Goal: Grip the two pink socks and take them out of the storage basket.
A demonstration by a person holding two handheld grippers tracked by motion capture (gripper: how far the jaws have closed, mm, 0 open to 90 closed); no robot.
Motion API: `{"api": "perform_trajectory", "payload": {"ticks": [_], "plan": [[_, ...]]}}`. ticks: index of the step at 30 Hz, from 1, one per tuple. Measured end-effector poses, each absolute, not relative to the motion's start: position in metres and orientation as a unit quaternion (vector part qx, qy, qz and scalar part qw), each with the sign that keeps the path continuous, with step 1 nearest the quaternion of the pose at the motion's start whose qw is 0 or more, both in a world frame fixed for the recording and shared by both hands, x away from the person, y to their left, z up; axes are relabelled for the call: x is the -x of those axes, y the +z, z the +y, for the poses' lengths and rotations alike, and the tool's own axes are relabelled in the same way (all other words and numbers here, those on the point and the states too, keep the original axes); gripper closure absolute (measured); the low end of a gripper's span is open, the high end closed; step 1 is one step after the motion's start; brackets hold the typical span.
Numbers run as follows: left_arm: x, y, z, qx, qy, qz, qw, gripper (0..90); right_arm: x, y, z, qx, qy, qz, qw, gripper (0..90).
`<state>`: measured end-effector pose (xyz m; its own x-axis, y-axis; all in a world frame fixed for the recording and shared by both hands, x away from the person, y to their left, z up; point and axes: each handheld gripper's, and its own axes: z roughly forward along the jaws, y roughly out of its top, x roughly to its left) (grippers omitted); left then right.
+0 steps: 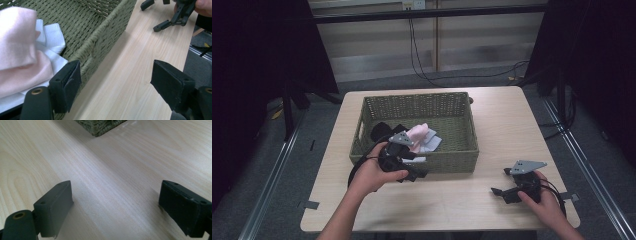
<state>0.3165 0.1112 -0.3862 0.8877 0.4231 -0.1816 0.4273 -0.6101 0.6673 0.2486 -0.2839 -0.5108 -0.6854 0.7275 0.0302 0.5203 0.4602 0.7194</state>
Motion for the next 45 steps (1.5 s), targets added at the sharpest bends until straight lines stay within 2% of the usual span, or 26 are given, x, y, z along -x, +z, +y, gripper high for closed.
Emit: {"api": "perform_trajectory", "payload": {"ticks": [21, 37, 45], "plan": [[-0.351, -0.352, 0.109, -0.892, 0.001, 0.264, 0.368, 23.7, -0.249, -0.511, -0.284, -0.370, 0.364, 0.843, 0.142, 11.1], [-0.402, -0.376, 0.112, -0.888, 0.033, 0.315, 0.333, 23.2, -0.249, -0.511, -0.284, -0.370, 0.365, 0.843, 0.142, 11.1], [-0.423, -0.389, 0.111, -0.891, 0.032, 0.336, 0.305, 26.5, -0.248, -0.511, -0.284, -0.370, 0.365, 0.843, 0.141, 11.0]]}}
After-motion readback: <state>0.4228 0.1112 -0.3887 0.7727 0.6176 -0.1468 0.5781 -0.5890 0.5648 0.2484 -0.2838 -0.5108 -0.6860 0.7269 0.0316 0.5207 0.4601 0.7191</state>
